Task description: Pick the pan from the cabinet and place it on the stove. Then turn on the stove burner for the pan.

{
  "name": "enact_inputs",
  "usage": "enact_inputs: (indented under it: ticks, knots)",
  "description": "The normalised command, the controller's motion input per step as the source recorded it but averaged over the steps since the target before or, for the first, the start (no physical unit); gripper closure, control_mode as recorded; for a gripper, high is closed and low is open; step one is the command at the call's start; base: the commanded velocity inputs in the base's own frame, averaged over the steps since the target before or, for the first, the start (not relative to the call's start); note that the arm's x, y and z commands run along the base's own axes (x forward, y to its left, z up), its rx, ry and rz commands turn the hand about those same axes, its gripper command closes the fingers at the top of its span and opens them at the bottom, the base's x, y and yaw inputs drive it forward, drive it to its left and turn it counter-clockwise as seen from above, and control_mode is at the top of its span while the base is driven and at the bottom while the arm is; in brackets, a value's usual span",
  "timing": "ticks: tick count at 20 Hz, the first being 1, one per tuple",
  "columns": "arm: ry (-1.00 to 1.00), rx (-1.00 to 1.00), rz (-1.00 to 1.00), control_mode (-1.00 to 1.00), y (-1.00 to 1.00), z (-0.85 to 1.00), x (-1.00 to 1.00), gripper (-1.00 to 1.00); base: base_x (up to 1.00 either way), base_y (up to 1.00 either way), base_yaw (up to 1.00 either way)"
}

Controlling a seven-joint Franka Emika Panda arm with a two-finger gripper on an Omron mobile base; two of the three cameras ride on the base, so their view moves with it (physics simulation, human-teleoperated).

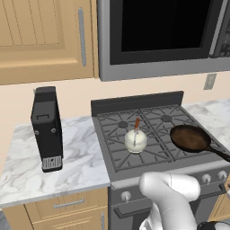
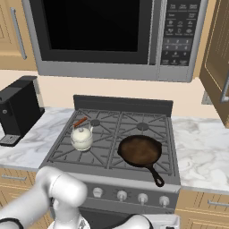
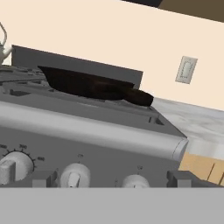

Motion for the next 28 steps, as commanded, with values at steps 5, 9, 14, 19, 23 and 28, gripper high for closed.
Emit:
enact_inputs:
  ticks: [5, 9, 14, 19, 23, 28]
  knots:
    - [-0.05, 0.00, 0.00, -1.00, -0.10, -0.10, 0.05, -1.00, 0.00, 0.00, 0.00]
    - [-0.02, 0.00, 0.00, -1.00, 0.00, -0.07, 0.16, -1.00, 0.00, 0.00, 0.00]
    - [0.00, 0.00, 0.00, -1.00, 0.00, -0.07, 0.22, -1.00, 0.00, 0.00, 0.00]
    - [0.00, 0.00, 0.00, -1.00, 0.00, -0.09, 0.21, -1.00, 0.00, 0.00, 0.00]
    - [-0.01, 0.00, 0.00, -1.00, 0.00, -0.12, 0.16, -1.00, 0.00, 0.00, 0.00]
    - [-0.01, 0.00, 0.00, -1.00, -0.06, -0.11, 0.08, -1.00, 0.00, 0.00, 0.00]
